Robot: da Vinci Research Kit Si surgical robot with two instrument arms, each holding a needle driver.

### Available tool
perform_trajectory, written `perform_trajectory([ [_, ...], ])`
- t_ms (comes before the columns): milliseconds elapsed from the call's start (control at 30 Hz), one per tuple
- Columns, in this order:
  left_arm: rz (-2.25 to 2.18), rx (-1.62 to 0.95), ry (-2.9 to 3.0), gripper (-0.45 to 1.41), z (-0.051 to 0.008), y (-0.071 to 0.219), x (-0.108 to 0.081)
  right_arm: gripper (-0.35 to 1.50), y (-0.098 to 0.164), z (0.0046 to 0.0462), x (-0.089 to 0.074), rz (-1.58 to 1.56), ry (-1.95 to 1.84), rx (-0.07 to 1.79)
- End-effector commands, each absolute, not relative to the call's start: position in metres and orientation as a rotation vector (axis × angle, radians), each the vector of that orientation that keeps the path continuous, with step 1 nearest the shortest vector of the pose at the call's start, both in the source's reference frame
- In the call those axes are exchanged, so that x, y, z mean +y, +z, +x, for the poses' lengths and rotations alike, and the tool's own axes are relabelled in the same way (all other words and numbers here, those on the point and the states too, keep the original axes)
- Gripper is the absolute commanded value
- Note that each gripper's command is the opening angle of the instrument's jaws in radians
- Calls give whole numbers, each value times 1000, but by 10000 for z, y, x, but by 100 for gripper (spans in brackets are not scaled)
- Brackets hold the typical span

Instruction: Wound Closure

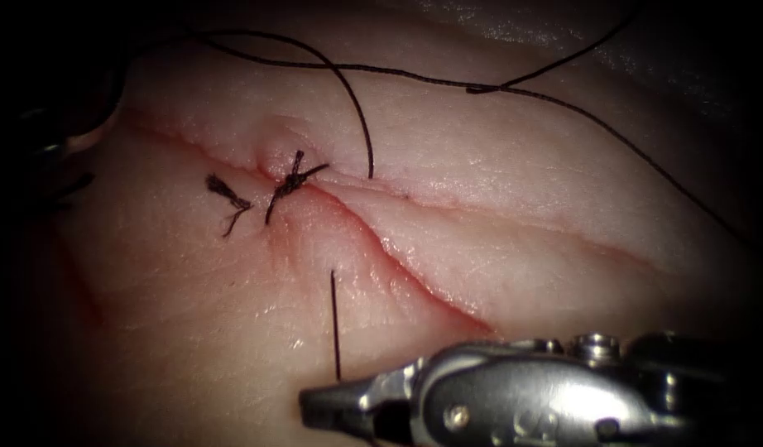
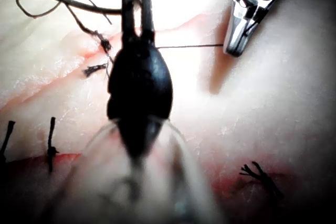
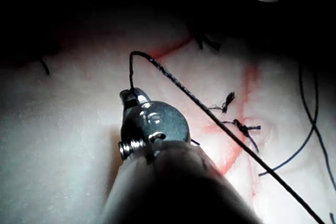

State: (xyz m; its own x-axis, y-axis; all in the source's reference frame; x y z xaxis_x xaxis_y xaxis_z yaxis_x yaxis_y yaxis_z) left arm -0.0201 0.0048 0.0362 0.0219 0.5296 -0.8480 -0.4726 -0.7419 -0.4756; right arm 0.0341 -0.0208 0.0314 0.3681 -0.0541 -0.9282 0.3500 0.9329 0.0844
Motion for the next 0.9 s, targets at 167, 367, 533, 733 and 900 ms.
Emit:
perform_trajectory([
  [167,-1596,-61,1803,-45,-206,368,44,-35,280,353,-239,355,-359,1213],
  [367,-1596,-61,1803,-45,-206,368,44,-35,259,353,-259,442,-397,1228],
  [533,-1596,-62,1803,-45,-207,368,44,-3,258,351,-246,411,-284,1251],
  [733,-1596,-62,1803,-45,-207,368,44,123,264,335,-193,281,-90,1265],
  [900,-1597,-58,1803,-45,-210,370,43,125,287,325,-169,194,-21,1231],
])
